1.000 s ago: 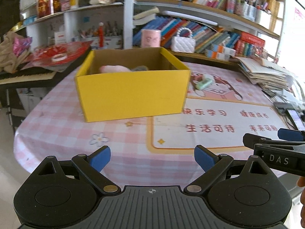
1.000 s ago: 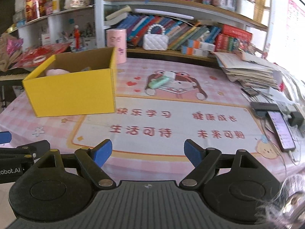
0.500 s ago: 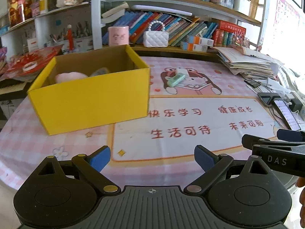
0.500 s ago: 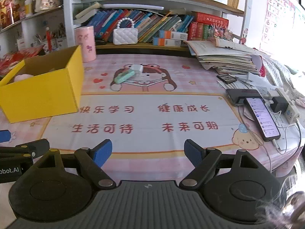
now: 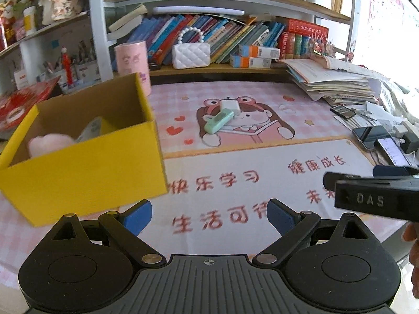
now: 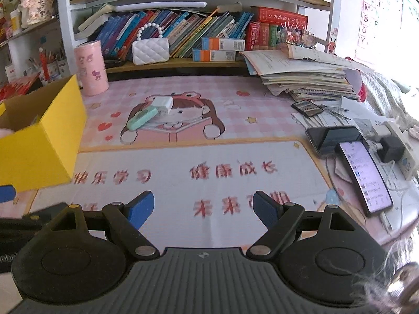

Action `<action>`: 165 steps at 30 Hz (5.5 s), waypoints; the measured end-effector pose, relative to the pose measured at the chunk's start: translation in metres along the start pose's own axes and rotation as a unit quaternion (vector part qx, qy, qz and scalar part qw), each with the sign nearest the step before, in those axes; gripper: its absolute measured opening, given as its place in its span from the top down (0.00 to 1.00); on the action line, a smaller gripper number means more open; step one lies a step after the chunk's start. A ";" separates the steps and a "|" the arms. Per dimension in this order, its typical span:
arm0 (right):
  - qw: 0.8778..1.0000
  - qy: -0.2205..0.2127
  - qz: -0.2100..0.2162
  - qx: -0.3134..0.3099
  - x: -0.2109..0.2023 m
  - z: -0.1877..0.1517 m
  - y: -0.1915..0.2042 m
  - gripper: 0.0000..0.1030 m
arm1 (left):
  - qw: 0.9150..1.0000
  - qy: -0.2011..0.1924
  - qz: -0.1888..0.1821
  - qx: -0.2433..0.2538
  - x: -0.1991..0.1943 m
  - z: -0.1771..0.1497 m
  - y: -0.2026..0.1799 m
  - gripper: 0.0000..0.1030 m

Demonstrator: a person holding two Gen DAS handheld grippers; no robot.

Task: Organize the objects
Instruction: 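Withdraw both tools from the box toward the mint-green item, then grasp the mint-green bottle with the left tool while the right tool grasps the white power adapter, then carry the mint-green bottle and white adapter in both tools over the yellow box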

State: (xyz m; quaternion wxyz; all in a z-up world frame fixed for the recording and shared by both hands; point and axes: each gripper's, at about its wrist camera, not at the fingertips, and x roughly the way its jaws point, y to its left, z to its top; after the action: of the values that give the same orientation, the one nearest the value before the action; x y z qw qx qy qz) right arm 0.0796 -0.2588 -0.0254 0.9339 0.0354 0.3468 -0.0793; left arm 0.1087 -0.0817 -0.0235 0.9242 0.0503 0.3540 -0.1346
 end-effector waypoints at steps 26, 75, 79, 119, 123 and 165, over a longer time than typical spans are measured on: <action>0.996 -0.028 0.083 -0.005 0.100 0.099 -0.056 0.22 | 0.998 -0.012 0.050 -0.042 0.106 0.077 -0.044 0.25; 0.981 -0.009 0.184 -0.056 0.192 0.127 -0.030 0.22 | 0.992 -0.036 0.035 -0.117 0.099 0.094 -0.012 0.77; 0.973 -0.016 0.208 -0.099 0.218 0.130 -0.006 0.20 | 0.988 -0.052 0.032 -0.141 0.072 0.090 -0.005 0.77; 0.991 0.019 0.122 -0.042 0.059 0.072 0.040 0.35 | 0.980 -0.099 -0.051 -0.167 -0.019 0.026 0.059 0.77; 0.990 -0.002 0.126 -0.058 0.023 0.053 0.055 0.35 | 0.979 -0.103 -0.058 -0.169 -0.032 0.014 0.069 0.77; 0.974 -0.002 0.198 -0.112 -0.086 -0.034 0.164 0.95 | 0.973 -0.113 -0.042 -0.199 -0.131 -0.076 0.155 0.77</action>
State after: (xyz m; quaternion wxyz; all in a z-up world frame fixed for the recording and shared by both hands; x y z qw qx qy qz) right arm 0.0219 -0.0825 0.0071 0.9299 -0.0011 0.3373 0.1468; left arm 0.0107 0.1096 0.0076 0.9431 -0.1646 0.2691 -0.1050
